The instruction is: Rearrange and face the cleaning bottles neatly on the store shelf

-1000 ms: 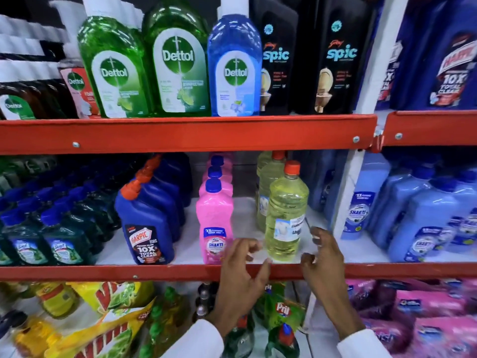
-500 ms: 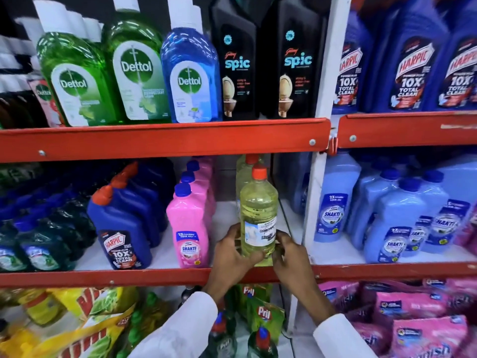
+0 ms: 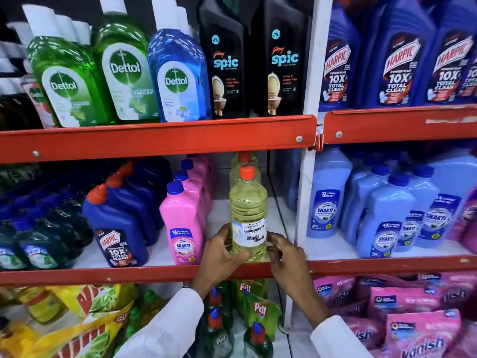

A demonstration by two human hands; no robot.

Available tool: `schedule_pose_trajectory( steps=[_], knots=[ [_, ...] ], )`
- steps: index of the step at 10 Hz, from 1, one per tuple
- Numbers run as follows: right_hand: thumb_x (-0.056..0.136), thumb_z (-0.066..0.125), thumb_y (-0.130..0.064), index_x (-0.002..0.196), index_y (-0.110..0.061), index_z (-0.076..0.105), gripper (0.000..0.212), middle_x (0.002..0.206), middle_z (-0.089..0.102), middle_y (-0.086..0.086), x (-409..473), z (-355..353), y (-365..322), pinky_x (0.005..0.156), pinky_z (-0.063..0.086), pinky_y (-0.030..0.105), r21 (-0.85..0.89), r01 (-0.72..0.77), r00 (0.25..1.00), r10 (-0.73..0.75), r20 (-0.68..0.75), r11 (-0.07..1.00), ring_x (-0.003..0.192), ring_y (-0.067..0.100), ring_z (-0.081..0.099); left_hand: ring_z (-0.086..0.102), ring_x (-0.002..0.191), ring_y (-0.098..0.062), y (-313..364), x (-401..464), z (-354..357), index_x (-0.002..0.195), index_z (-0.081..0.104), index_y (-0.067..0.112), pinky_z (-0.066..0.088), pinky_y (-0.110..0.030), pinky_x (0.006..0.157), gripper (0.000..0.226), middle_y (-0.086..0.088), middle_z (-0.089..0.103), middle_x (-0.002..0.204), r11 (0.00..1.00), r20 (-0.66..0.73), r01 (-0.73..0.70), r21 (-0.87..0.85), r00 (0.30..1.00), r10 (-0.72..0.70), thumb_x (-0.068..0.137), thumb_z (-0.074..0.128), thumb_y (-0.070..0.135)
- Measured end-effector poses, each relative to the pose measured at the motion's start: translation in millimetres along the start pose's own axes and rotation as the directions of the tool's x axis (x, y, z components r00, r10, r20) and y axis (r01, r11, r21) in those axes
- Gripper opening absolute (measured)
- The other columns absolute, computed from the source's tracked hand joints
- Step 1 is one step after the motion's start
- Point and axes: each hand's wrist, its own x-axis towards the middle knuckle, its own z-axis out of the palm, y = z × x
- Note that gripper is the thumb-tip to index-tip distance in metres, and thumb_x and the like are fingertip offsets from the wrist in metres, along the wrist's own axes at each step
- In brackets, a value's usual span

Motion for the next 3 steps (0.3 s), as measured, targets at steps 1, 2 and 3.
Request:
schedule_pose_trajectory(
  steps=[1,2,3],
  knots=[
    [0.088,0.053,0.004,0.128,-0.015,0.061,0.045,0.117,0.074,0.0,1.1,0.1,1.1,0.094,0.051,0.022,0.031,-0.007,1.0,0.006,0.013,0.999,0.103,0.015,0.07,0.071,0.1,0.007,0.5,-1.2,-1.3,0.13,0.061,0.019,0.057,-0.013,0.089,0.07,0.016,0.076,0.113,1.0,0.015,0.025,-0.016,1.0,-0.024,0.063,0.078,0.026],
    [0.087,0.056,0.004,0.124,-0.016,0.065,0.042,0.111,0.074,-0.007,-1.6,-2.7,4.3,0.094,0.056,0.029,0.099,-0.01,1.0,0.013,-0.027,0.995,0.098,0.005,0.071,0.07,0.098,0.009,11.6,-7.5,-5.8,0.128,0.062,0.024,0.057,-0.015,0.091,0.068,0.018,0.075,0.116,1.0,0.002,0.019,0.024,1.0,-0.019,0.064,0.079,0.032],
    [0.085,0.064,0.003,0.109,-0.026,0.07,0.039,0.1,0.072,-0.019,-11.6,-25.5,1.4,0.076,0.057,0.014,0.183,-0.016,0.943,0.076,-0.325,0.983,0.086,-0.009,0.069,0.066,0.095,0.004,32.8,-18.7,-16.9,0.131,0.06,0.023,0.045,-0.004,0.081,0.062,0.019,0.068,0.114,0.985,-0.076,-0.049,0.166,0.995,0.062,0.073,0.082,0.03]
  ],
)
